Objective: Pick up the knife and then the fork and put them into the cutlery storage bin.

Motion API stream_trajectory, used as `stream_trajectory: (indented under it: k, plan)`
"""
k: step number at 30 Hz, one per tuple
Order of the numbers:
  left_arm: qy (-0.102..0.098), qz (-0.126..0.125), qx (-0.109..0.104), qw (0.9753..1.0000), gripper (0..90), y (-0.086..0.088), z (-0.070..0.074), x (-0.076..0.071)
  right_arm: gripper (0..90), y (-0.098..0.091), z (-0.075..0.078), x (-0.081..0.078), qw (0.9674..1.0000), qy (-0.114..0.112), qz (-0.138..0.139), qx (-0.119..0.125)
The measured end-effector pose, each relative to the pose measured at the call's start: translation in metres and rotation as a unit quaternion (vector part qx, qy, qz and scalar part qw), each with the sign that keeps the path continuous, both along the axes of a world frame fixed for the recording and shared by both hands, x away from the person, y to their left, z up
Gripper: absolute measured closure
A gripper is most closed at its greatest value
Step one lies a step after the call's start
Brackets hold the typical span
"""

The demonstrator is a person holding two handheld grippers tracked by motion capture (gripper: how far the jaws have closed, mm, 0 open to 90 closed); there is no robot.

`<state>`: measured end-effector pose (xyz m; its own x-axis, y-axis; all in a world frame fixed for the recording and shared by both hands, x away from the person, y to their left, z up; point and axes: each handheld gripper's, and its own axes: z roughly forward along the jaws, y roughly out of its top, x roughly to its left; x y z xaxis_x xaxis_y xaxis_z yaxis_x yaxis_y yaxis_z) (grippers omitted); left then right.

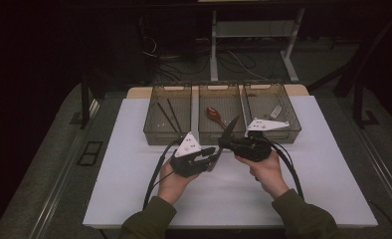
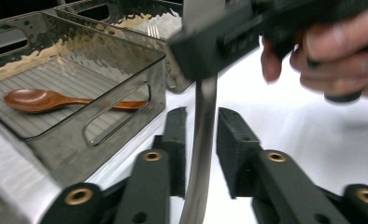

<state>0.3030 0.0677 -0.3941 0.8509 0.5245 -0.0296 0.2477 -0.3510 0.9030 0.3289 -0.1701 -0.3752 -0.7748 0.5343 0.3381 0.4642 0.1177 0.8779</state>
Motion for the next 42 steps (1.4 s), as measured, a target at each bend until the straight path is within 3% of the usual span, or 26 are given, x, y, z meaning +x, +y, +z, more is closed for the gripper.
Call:
stream_trajectory:
  k: [7, 11, 20, 26, 33, 42]
  plan:
    - [0.0, 0.009, 0.008, 0.9999, 56.4, 0.034, -0.005, -0.007, 87.2, -0.023, 0.01, 0.004, 0.9992, -0.012, -0.028, -0.025]
    - [0.008, 0.016, -0.005, 0.9998, 46.0, 0.055, -0.008, -0.009, 87.2, -0.039, 0.017, 0.007, 0.9982, -0.015, -0.045, -0.037]
    - [0.016, 0.015, -0.007, 0.9997, 36.5, 0.088, -0.018, -0.022, 87.1, -0.074, 0.027, 0.011, 0.995, -0.018, -0.078, -0.059]
    - [0.035, 0.017, -0.014, 0.9992, 26.8, 0.098, -0.029, -0.025, 87.2, -0.102, 0.029, 0.013, 0.9938, -0.016, -0.093, -0.059]
    - [0.029, 0.029, -0.012, 0.9991, 15.6, 0.107, -0.033, -0.03, 87.1, -0.127, 0.038, 0.014, 0.9917, -0.022, -0.111, -0.06]
    - [0.032, 0.036, -0.003, 0.9988, 4.1, 0.107, -0.033, -0.031, 87.2, -0.142, 0.06, 0.019, 0.9878, -0.037, -0.131, -0.076]
